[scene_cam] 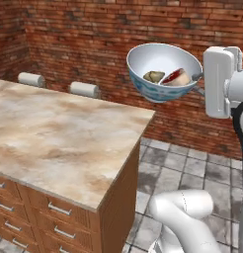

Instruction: The microwave is finished heating the steak and mushroom. Take the bowl containing the food and place it on the dining counter.

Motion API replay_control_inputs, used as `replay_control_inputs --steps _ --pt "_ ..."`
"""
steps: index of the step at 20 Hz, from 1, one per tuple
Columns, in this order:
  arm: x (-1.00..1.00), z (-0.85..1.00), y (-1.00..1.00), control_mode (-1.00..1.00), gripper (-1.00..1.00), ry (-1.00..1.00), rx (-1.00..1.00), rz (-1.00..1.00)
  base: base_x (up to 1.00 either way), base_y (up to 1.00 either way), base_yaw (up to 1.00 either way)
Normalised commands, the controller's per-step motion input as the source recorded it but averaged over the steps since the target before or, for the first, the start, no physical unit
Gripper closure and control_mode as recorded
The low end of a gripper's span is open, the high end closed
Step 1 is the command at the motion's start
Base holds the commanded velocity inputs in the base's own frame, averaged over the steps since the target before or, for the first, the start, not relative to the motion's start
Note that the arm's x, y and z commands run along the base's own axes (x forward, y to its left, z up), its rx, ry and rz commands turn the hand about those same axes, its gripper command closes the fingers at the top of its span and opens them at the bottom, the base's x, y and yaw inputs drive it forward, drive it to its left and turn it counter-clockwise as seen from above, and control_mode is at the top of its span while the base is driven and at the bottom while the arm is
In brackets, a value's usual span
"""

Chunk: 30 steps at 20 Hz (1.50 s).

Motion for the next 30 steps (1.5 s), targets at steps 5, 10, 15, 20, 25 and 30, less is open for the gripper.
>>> replay_control_inputs --steps 5,10,15,20,25,30 --pt "0.0 0.0 0.0 1.0 1.0 0.0 0.0 0.0 0.74 -0.82 0.56" --pt "0.0 0.0 0.0 1.0 1.0 0.0 0.0 0.0 0.78 -0.76 0.59" --pt "0.38 -0.11 -0.22 -1.0 1.0 0.01 0.01 0.16 0.46 -0.48 0.3" --pt "0.97 -0.56 -0.28 -1.0 1.0 0.1 0.0 0.36 0.0 0.0 0.0" --pt "1.0 -0.88 0.0 -1.0 1.0 0.13 -0.01 0.28 0.0 0.0 0.0" --pt "0.89 -0.63 0.39 -1.0 1.0 0.01 -0.06 0.1 0.0 0.0 0.0"
